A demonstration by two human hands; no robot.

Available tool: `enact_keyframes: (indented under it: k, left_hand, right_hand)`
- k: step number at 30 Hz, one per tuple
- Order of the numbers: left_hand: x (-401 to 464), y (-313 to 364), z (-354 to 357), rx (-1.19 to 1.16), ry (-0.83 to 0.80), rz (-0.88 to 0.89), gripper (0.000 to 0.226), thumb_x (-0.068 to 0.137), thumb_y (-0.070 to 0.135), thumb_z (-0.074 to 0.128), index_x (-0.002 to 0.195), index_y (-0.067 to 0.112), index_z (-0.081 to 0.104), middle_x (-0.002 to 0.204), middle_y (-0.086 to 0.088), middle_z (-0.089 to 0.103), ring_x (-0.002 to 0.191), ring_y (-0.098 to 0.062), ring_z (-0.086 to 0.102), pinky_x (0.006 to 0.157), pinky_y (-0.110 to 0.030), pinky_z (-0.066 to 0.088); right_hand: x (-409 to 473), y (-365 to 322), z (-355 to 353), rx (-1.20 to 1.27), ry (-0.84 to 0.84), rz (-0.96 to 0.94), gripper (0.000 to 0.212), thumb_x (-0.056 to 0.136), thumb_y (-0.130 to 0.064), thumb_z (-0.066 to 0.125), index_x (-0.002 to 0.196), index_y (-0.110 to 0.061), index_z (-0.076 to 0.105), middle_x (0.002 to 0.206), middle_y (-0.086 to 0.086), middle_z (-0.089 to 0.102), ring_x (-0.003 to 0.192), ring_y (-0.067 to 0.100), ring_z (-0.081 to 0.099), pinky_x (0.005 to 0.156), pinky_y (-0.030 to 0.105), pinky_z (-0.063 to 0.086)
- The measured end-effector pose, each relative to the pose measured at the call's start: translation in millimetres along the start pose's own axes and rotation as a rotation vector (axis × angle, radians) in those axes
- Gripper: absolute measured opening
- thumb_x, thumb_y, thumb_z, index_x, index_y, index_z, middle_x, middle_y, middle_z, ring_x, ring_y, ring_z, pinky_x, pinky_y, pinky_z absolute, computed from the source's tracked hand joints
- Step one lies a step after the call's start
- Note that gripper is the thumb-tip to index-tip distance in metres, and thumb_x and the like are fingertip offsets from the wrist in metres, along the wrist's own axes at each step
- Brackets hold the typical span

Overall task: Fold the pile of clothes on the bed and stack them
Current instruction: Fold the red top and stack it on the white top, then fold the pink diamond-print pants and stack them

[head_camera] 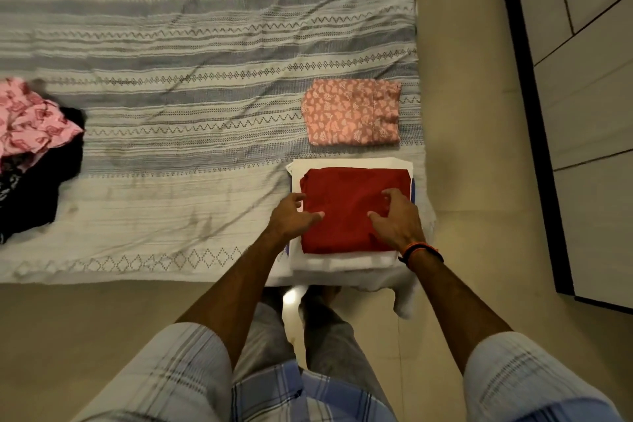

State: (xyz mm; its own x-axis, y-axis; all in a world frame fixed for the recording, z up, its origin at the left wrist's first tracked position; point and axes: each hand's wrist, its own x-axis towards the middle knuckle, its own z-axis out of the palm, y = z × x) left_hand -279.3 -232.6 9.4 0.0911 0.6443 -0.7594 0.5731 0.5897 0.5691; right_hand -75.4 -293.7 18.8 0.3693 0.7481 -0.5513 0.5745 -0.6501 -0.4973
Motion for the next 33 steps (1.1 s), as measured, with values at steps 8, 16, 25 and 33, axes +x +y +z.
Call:
enact_keyframes:
  k: [8, 16, 25, 33]
  left_hand:
    - [-52, -13, -75, -0.128, 0.132, 0.065, 0.065, 0.082, 0.023, 0.079, 0.138, 0.011, 0.048, 0.141, -0.008, 0.051, 0.126, -0.024, 0.052, 0.105, -0.042, 0.046]
    - [-106, -82, -207, -0.285, 0.308, 0.091, 0.061, 0.081, 0.025, 0.080, 0.133, 0.011, 0.052, 0.132, -0.009, 0.055, 0.118, -0.023, 0.056, 0.100, -0.042, 0.050]
    - [-163, -191, -360, -0.436, 0.449, 0.068, 0.048, 0.084, 0.021, 0.077, 0.124, 0.009, 0.055, 0.120, -0.011, 0.061, 0.112, -0.026, 0.060, 0.102, -0.045, 0.049]
    - [-147, -235, -444, -0.527, 0.549, 0.015, 0.033, 0.083, 0.016, 0.077, 0.109, 0.009, 0.058, 0.104, -0.009, 0.066, 0.097, -0.022, 0.061, 0.090, -0.038, 0.050]
  right_hand:
    - [-45, -76, 18, 0.093, -0.025, -0.186, 0.043, 0.085, -0.020, 0.074, 0.123, -0.011, 0.056, 0.116, 0.003, 0.063, 0.095, 0.014, 0.058, 0.082, 0.023, 0.046]
    - [-96, -198, 86, 0.076, -0.138, -0.387, 0.046, 0.085, -0.019, 0.074, 0.125, -0.007, 0.055, 0.117, 0.009, 0.064, 0.095, 0.024, 0.064, 0.088, 0.044, 0.055]
    - [-172, -332, 198, 0.010, -0.213, -0.566, 0.045, 0.085, -0.020, 0.075, 0.124, -0.009, 0.057, 0.114, 0.006, 0.064, 0.093, 0.020, 0.064, 0.087, 0.036, 0.055]
    - [-161, -421, 273, -0.098, -0.295, -0.639, 0.042, 0.086, -0.022, 0.074, 0.122, -0.010, 0.058, 0.116, 0.007, 0.065, 0.096, 0.020, 0.063, 0.089, 0.035, 0.053]
